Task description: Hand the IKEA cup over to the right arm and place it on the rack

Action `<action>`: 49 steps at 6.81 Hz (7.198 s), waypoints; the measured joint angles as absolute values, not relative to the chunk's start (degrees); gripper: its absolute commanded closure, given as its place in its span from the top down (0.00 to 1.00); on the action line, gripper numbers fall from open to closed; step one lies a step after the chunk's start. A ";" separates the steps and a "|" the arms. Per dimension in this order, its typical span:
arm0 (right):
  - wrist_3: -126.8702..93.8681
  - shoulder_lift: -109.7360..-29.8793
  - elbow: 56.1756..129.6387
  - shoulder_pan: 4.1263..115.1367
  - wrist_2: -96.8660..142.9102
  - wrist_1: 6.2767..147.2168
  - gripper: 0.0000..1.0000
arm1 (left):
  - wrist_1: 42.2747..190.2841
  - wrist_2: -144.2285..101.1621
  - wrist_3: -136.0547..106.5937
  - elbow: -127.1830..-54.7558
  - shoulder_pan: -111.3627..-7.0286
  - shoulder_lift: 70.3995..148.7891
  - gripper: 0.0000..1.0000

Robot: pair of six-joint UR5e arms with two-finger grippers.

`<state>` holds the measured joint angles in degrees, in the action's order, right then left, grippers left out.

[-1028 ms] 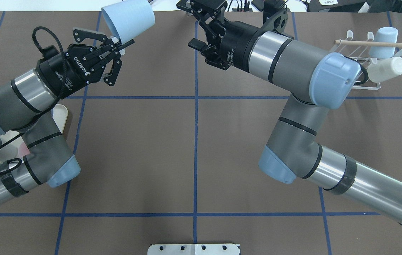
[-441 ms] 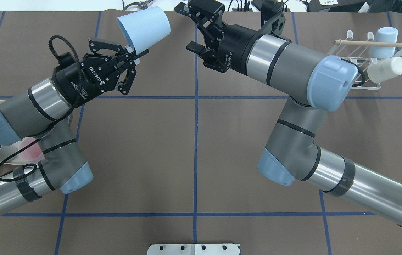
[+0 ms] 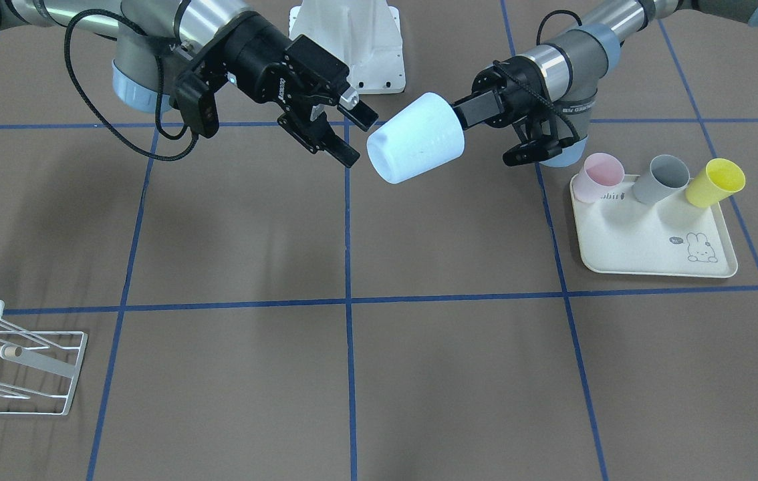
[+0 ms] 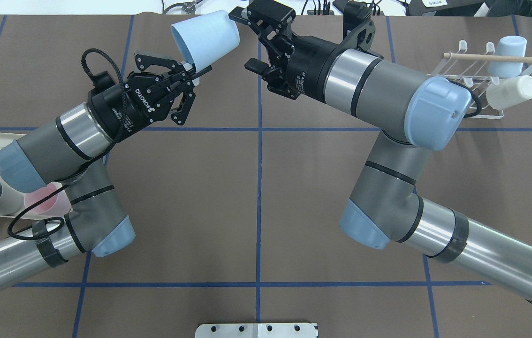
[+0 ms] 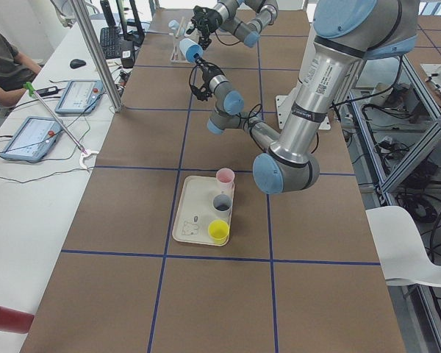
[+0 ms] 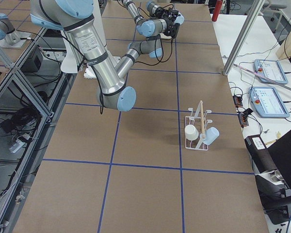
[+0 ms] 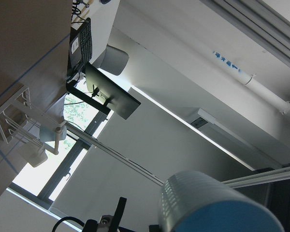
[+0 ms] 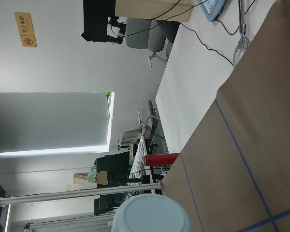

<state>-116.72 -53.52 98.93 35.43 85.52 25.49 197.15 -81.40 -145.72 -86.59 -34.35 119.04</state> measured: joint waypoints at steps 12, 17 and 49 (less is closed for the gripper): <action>-116.63 -53.45 98.35 35.33 85.08 25.49 1.00 | 195.17 -77.68 -145.68 -86.31 -30.67 121.82 0.00; -116.63 -53.49 98.29 35.33 85.08 25.49 0.98 | 193.64 -76.15 -145.64 -86.37 -29.80 122.84 0.00; -54.30 -91.40 96.49 43.89 50.41 29.22 0.00 | 144.76 -87.72 -106.89 -108.11 -37.27 117.38 1.00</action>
